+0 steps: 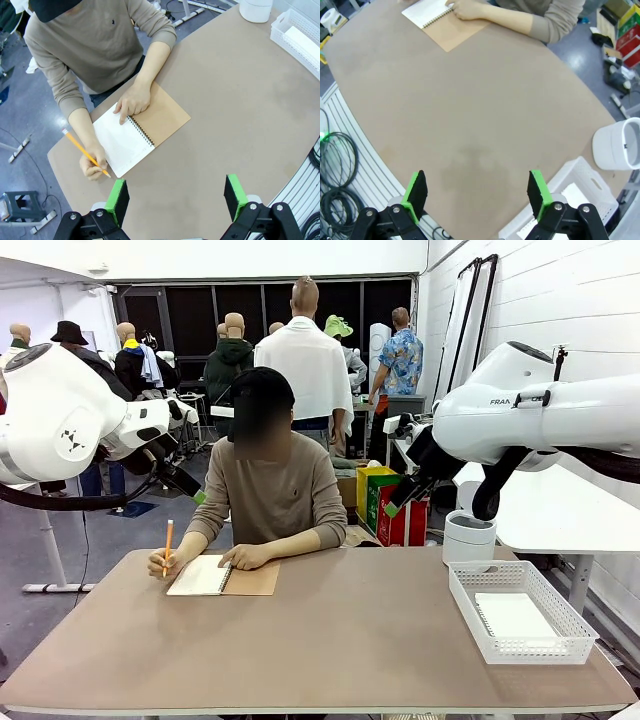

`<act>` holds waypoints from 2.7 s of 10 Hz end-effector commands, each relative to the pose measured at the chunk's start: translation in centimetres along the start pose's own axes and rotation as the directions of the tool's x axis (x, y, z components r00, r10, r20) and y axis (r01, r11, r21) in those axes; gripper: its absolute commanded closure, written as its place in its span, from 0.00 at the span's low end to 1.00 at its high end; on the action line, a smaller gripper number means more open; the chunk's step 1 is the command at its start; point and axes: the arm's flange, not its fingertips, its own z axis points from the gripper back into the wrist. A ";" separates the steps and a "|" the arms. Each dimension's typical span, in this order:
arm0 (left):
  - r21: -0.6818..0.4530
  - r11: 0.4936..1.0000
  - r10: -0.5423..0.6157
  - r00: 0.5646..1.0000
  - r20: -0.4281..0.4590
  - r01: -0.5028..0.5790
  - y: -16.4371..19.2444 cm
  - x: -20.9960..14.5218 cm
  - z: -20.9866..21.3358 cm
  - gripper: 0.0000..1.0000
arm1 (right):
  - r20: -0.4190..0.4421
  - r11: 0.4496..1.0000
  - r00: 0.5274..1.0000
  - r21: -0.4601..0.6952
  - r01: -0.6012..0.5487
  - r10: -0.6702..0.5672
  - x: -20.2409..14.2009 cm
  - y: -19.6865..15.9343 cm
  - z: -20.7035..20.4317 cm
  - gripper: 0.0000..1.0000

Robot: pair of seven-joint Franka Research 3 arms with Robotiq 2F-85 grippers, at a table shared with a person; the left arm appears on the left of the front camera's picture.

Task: Sort the paper based on its condition.
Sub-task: If a person hands you a paper, place it in the Organizing basket , and if it's crumpled, put it in the Trash can.

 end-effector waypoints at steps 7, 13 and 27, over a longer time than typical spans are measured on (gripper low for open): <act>-0.006 1.000 -0.002 1.000 0.012 0.002 0.1 0.0 0.1 0.00 | -0.011 1.000 1.000 0.000 0.001 -0.001 -0.1 0.1 0.0 0.00; -0.006 1.000 -0.002 1.000 0.012 0.002 0.1 0.0 0.1 0.00 | -0.011 1.000 1.000 0.000 0.001 -0.001 -0.1 0.1 0.0 0.00; -0.006 1.000 -0.002 1.000 0.012 0.002 0.1 0.0 0.1 0.00 | -0.011 1.000 1.000 0.000 0.001 -0.001 -0.1 0.1 0.0 0.00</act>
